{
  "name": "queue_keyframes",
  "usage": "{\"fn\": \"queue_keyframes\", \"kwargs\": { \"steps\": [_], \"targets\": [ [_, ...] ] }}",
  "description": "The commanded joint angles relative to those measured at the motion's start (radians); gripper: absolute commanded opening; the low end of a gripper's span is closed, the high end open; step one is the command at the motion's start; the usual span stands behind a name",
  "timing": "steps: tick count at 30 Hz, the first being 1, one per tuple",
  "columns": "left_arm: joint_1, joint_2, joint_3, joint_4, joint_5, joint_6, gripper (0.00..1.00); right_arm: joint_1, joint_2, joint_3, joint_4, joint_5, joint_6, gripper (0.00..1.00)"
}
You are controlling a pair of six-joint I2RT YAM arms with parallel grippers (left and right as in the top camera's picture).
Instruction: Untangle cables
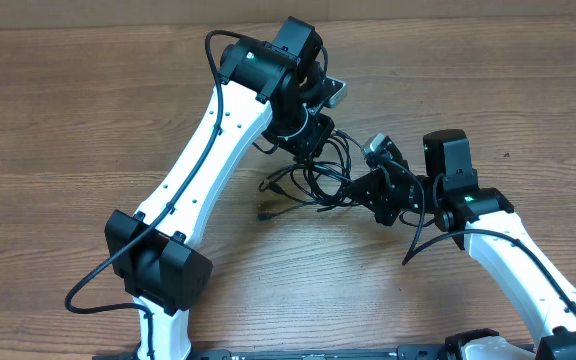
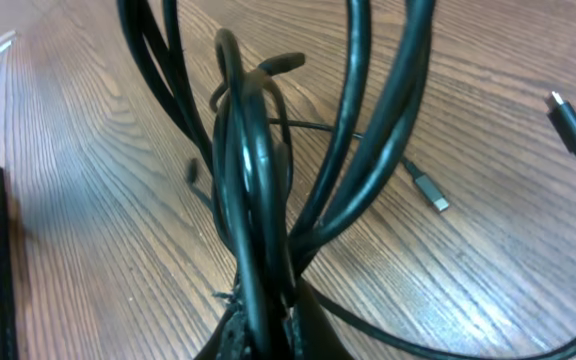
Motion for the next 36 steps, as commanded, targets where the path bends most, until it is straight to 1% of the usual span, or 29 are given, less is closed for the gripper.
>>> {"fn": "queue_keyframes", "kwargs": {
  "steps": [1, 3, 5, 6, 8, 13, 15, 16, 19, 24, 29, 32, 34, 36],
  "targets": [
    [-0.002, 0.000, 0.006, 0.016, 0.024, -0.022, 0.04, 0.009, 0.005, 0.007, 0.006, -0.013, 0.064, 0.04],
    [0.000, 0.000, 0.006, 0.016, 0.009, -0.041, 0.04, 0.007, 0.005, 0.007, 0.006, -0.026, 0.113, 0.04],
    [0.000, 0.000, 0.006, 0.015, -0.060, -0.092, 0.04, 0.007, 0.005, 0.007, 0.010, -0.103, 0.126, 0.04],
    [0.000, 0.000, 0.006, 0.014, -0.117, -0.137, 0.05, 0.007, 0.005, 0.007, 0.026, -0.186, 0.126, 0.04],
    [0.000, 0.000, 0.006, 0.009, -0.249, -0.260, 0.05, 0.005, 0.005, 0.007, 0.054, -0.273, 0.126, 0.04],
    [0.000, 0.000, 0.006, -0.013, -0.460, -0.469, 0.04, -0.048, 0.005, 0.007, 0.146, -0.525, 0.126, 0.04],
    [0.003, 0.000, 0.006, -0.017, -0.500, -0.535, 0.05, -0.072, 0.005, 0.007, 0.167, -0.581, 0.132, 0.04],
    [0.007, 0.000, 0.006, -0.019, -0.509, -0.574, 0.04, -0.095, 0.005, 0.007, 0.179, -0.605, 0.161, 0.04],
    [0.019, 0.000, 0.006, -0.020, -0.510, -0.668, 0.04, -0.148, 0.005, 0.007, 0.196, -0.668, 0.186, 0.04],
    [0.019, 0.000, 0.006, -0.024, -0.521, -0.676, 0.04, -0.211, 0.005, 0.007, 0.203, -0.710, 0.187, 0.04],
    [0.019, 0.000, 0.006, -0.032, -0.528, -0.675, 0.05, -0.277, 0.005, 0.007, 0.207, -0.695, 0.241, 0.04],
    [0.019, 0.000, 0.006, -0.039, -0.528, -0.675, 0.05, -0.321, 0.005, 0.007, 0.207, -0.576, 0.369, 0.04],
    [0.019, 0.000, 0.006, -0.043, -0.527, -0.676, 0.04, -0.333, 0.005, 0.007, 0.206, -0.507, 0.430, 0.04],
    [0.019, 0.000, 0.006, -0.051, -0.525, -0.675, 0.04, -0.335, 0.005, 0.007, 0.206, -0.455, 0.460, 0.04]
  ]
}}
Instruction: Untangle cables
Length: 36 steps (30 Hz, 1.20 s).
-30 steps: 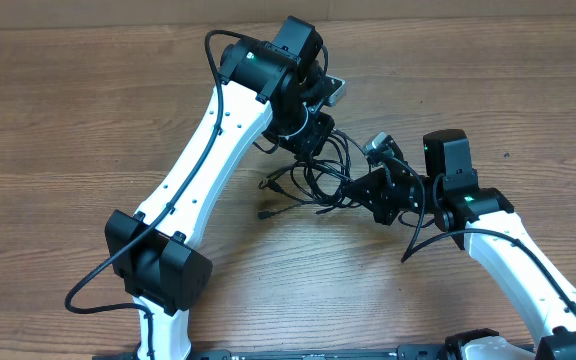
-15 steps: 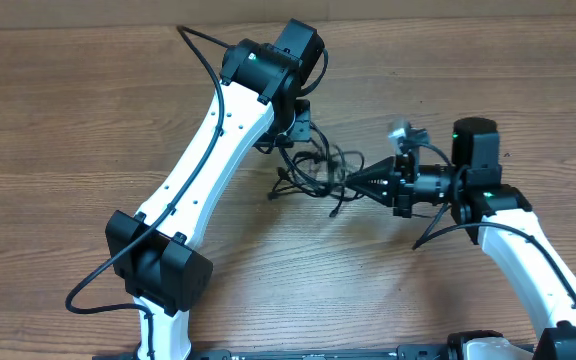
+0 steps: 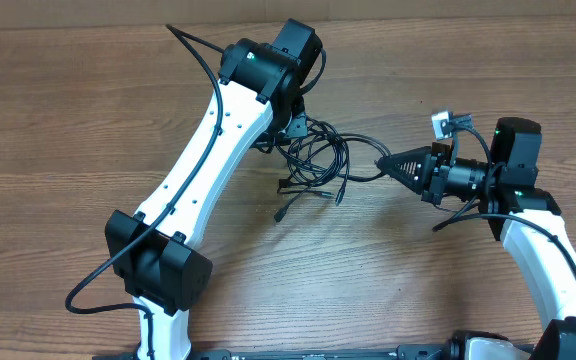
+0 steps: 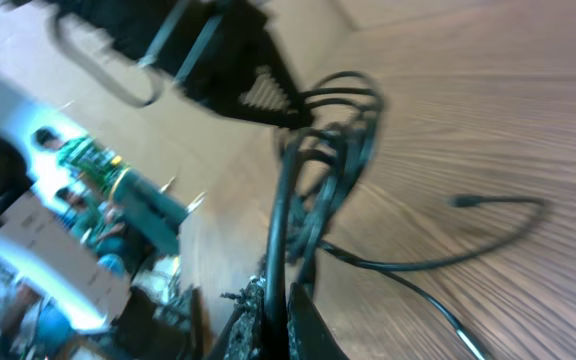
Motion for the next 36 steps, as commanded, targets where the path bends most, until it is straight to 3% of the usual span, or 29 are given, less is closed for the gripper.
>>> {"fn": "queue_keyframes", "kwargs": {
  "steps": [1, 5, 24, 26, 28, 32, 36],
  "targets": [
    [0.014, 0.000, 0.006, -0.023, -0.070, -0.012, 0.04, -0.019, -0.001, 0.007, 0.003, 0.142, 0.119, 0.04],
    [0.015, 0.000, 0.006, -0.047, -0.073, 0.000, 0.04, -0.019, -0.001, 0.007, 0.004, 0.249, 0.200, 0.04],
    [0.013, 0.000, 0.006, -0.043, -0.069, 0.003, 0.04, -0.019, -0.001, 0.007, -0.224, 0.432, 0.202, 0.04],
    [0.012, 0.000, 0.006, -0.046, -0.069, 0.003, 0.05, -0.019, -0.001, 0.007, -0.227, 0.439, 0.202, 0.20],
    [0.013, 0.000, 0.006, -0.047, -0.069, 0.003, 0.05, -0.016, -0.001, 0.007, -0.228, 0.439, 0.202, 0.22],
    [0.012, 0.000, 0.006, -0.042, -0.041, 0.003, 0.04, 0.002, -0.001, 0.007, -0.232, 0.437, 0.149, 0.45],
    [0.011, 0.000, 0.006, -0.043, -0.037, 0.034, 0.05, 0.004, -0.001, 0.007, -0.230, 0.439, 0.129, 0.57]
  ]
}}
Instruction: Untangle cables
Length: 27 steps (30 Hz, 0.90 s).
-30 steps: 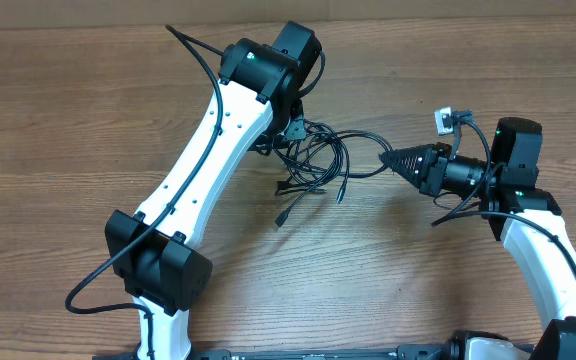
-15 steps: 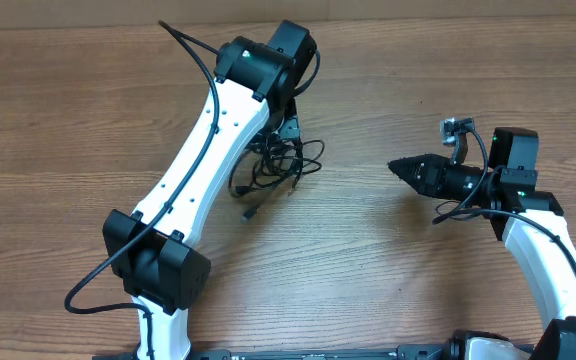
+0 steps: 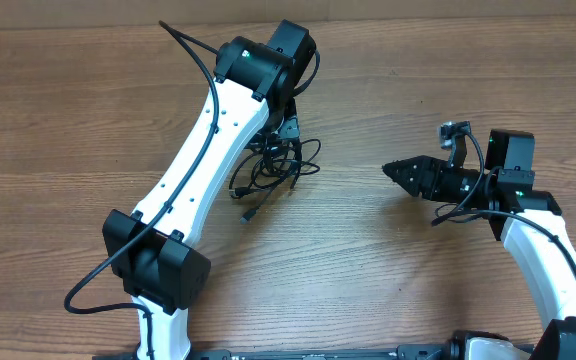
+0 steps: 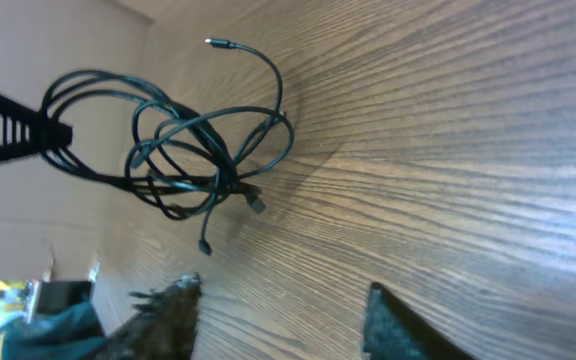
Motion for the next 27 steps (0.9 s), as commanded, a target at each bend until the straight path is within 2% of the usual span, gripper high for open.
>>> {"fn": "queue_keyframes", "kwargs": {
  "steps": [1, 5, 22, 27],
  "targets": [
    [0.002, 0.000, 0.006, 0.002, 0.010, 0.031, 0.05, 0.005, -0.001, 0.007, 0.006, 0.006, -0.028, 0.62],
    [0.002, 0.000, 0.006, 0.012, 0.013, 0.030, 0.04, 0.005, -0.001, 0.007, 0.004, 0.006, -0.030, 0.70],
    [0.002, 0.000, 0.006, 0.013, 0.013, 0.057, 0.04, 0.005, -0.001, 0.007, 0.003, 0.006, -0.031, 0.75],
    [-0.008, 0.000, 0.006, 0.013, 0.013, 0.134, 0.05, 0.005, -0.001, 0.007, -0.028, 0.002, -0.087, 0.79]
  ]
}}
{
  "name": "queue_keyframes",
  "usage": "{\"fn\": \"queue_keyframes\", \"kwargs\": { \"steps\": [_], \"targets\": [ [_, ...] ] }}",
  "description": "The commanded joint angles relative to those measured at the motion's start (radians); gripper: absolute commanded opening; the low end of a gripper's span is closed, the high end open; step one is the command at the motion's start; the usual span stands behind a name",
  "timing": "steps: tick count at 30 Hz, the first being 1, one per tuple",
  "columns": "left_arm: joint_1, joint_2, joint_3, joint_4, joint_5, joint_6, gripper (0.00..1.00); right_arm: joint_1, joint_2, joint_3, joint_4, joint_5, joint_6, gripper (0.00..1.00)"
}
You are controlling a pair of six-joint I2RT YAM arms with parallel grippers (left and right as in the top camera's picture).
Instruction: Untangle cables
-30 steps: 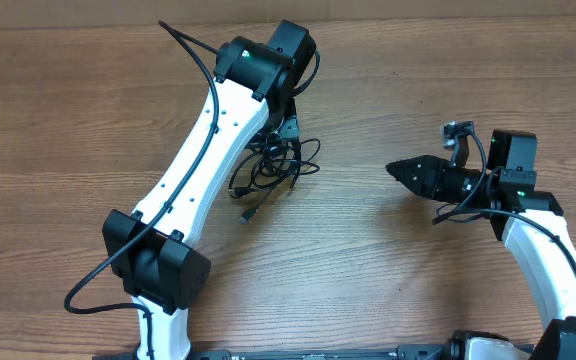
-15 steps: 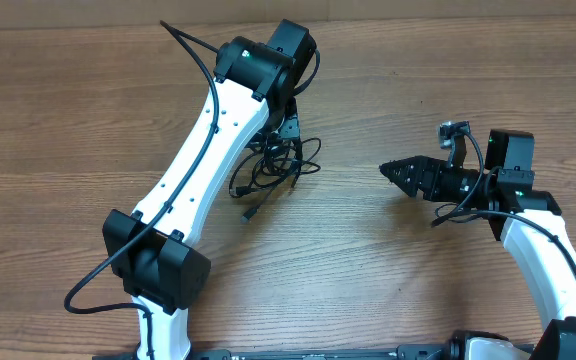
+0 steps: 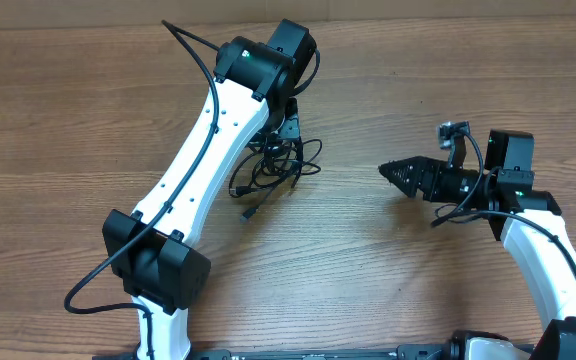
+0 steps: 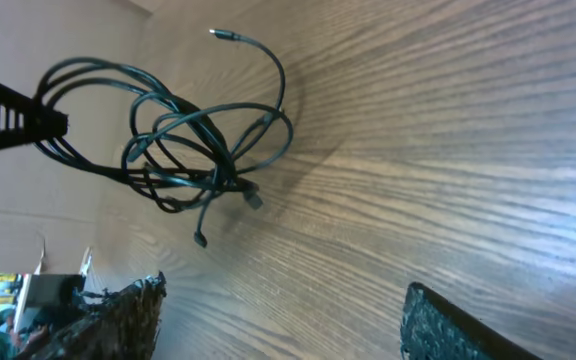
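The tangle of thin black cables (image 3: 280,165) lies as a loose bundle on the wooden table, left of centre. My left gripper (image 3: 288,128) is shut on its upper edge. In the right wrist view the cables (image 4: 193,140) run into the left gripper's ribbed black finger (image 4: 13,115). One plug end (image 4: 218,36) sticks up free of the bundle. Another loose end (image 3: 246,216) trails toward the front. My right gripper (image 3: 386,171) points left, well apart from the bundle. It is open (image 4: 283,320), with bare table between its fingers.
The wooden table (image 3: 368,280) stretches between the bundle and the right gripper. The left arm's white link (image 3: 203,160) slants across the left half. A brown wall (image 3: 418,8) edges the back.
My right gripper's jaws stand wider apart than before. The left gripper and the cable bundle are where they were.
Both grippers were close together on the tangle, the right shut on several strands. Then the right gripper was further right, still shut on cable stretched from the bundle. After that it was open and empty, with the bundle at the left gripper, further left, as now.
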Motion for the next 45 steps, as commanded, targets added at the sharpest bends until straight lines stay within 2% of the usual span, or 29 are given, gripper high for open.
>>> {"fn": "queue_keyframes", "kwargs": {
  "steps": [1, 5, 8, 9, 14, 19, 24, 31, 35, 36, 40, 45],
  "targets": [
    [-0.010, 0.000, 0.006, 0.002, 0.003, 0.095, 0.04, 0.005, -0.001, 0.007, -0.021, -0.002, -0.070, 0.80],
    [-0.022, 0.000, 0.006, 0.008, 0.029, 0.156, 0.04, 0.005, -0.001, 0.007, -0.040, -0.029, -0.122, 0.83],
    [-0.027, 0.000, 0.006, 0.034, 0.114, 0.259, 0.04, 0.005, -0.001, 0.007, -0.035, -0.086, -0.135, 0.83],
    [-0.027, 0.000, 0.006, 0.056, 0.183, 0.344, 0.04, 0.006, -0.001, 0.007, -0.037, -0.099, -0.135, 0.84],
    [-0.027, 0.000, 0.006, 0.083, 0.257, 0.462, 0.05, 0.043, -0.002, 0.007, -0.039, -0.086, -0.188, 0.83],
    [-0.027, 0.000, 0.006, 0.085, 0.257, 0.586, 0.04, 0.153, -0.005, 0.008, 0.000, 0.065, -0.188, 0.84],
    [-0.027, 0.000, 0.006, 0.096, 0.256, 0.634, 0.04, 0.274, -0.005, 0.008, 0.053, 0.185, -0.210, 0.83],
    [-0.027, 0.000, 0.006, 0.108, 0.257, 0.703, 0.04, 0.369, -0.005, 0.008, 0.106, 0.313, -0.210, 0.83],
    [-0.029, 0.000, 0.006, 0.107, 0.346, 0.793, 0.04, 0.385, -0.005, 0.008, 0.119, 0.400, -0.211, 0.81],
    [-0.029, 0.000, 0.006, 0.107, 0.407, 0.839, 0.05, 0.385, -0.005, 0.008, 0.125, 0.404, -0.232, 0.80],
    [-0.029, 0.000, 0.006, 0.106, 0.480, 0.888, 0.04, 0.385, -0.005, 0.008, 0.142, 0.404, -0.240, 0.76],
    [-0.029, 0.000, 0.006, 0.107, 0.490, 0.887, 0.04, 0.385, -0.004, 0.008, 0.145, 0.404, -0.240, 0.51]
  ]
}}
